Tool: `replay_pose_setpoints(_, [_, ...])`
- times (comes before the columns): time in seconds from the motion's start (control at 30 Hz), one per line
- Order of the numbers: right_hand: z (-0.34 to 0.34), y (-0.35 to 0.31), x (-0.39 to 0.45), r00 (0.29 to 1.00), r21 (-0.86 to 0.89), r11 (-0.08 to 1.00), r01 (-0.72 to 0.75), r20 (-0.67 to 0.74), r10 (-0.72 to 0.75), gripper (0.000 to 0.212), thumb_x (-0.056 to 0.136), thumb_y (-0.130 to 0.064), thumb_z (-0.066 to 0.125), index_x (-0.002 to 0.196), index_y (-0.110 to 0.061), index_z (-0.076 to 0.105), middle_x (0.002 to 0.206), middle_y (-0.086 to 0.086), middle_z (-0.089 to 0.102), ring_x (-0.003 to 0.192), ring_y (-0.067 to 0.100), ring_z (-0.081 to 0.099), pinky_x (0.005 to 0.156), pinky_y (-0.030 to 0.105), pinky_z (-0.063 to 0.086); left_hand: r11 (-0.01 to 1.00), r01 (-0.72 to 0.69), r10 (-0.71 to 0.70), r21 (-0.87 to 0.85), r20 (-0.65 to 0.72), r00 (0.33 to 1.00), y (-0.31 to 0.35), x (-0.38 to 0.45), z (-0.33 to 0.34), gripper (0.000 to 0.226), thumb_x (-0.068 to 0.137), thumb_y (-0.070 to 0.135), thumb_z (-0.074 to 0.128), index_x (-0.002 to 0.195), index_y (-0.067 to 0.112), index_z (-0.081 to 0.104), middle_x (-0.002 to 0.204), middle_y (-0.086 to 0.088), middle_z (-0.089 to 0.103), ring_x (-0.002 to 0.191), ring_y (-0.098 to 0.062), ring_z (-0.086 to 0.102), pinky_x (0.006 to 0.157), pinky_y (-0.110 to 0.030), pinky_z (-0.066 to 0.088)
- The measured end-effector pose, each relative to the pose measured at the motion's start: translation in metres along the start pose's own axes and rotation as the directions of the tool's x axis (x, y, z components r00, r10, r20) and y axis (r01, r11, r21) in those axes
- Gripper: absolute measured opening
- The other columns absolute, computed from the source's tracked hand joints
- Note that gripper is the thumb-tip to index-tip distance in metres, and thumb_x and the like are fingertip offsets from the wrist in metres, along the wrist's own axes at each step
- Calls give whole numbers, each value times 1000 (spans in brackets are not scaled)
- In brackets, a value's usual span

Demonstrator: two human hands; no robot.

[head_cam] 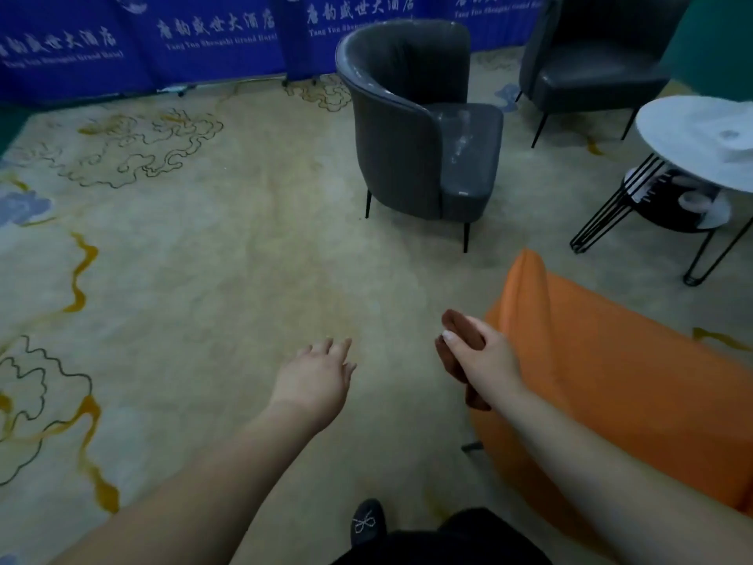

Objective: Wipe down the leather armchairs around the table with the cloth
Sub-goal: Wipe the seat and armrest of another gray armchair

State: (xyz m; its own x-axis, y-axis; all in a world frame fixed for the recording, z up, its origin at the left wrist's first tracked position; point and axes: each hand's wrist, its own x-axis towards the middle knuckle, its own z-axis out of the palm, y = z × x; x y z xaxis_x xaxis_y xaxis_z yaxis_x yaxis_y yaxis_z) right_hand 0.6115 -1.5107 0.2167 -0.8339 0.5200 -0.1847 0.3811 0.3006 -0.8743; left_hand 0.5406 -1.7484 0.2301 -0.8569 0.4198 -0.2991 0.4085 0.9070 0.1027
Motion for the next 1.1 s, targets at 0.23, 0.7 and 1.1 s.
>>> replay_pose_setpoints(0.23, [27, -29, 24, 998, 56, 997, -49, -23, 50, 23, 87, -27, 68, 110, -27, 67, 94, -18, 64, 87, -5, 59, 70, 7, 40, 999, 23, -21, -38, 39, 999, -38, 34, -11, 50, 101, 43, 26, 149, 27, 25, 151, -1, 34, 132, -27, 38, 104, -38, 39])
replay_pose_setpoints(0.7, [26, -47, 189, 993, 60, 992, -110, 53, 106, 28, 87, -30, 66, 113, -36, 61, 110, -4, 65, 97, 12, 62, 82, 29, 51, 998, -59, 59, 0, 76, 995, -27, 196, -46, 50, 101, 44, 26, 148, 27, 26, 150, -1, 36, 133, -25, 37, 102, -37, 40])
replay_pose_setpoints(1.1, [0, -56, 306, 983, -60, 982, -181, -35, 179, 45, 72, -31, 78, 110, -42, 56, 111, 6, 48, 86, 9, 54, 82, 23, 40, 987, -155, 152, 30, 89, 984, 12, 337, -87, 49, 101, 44, 26, 148, 29, 26, 149, 1, 37, 131, -26, 37, 102, -38, 40])
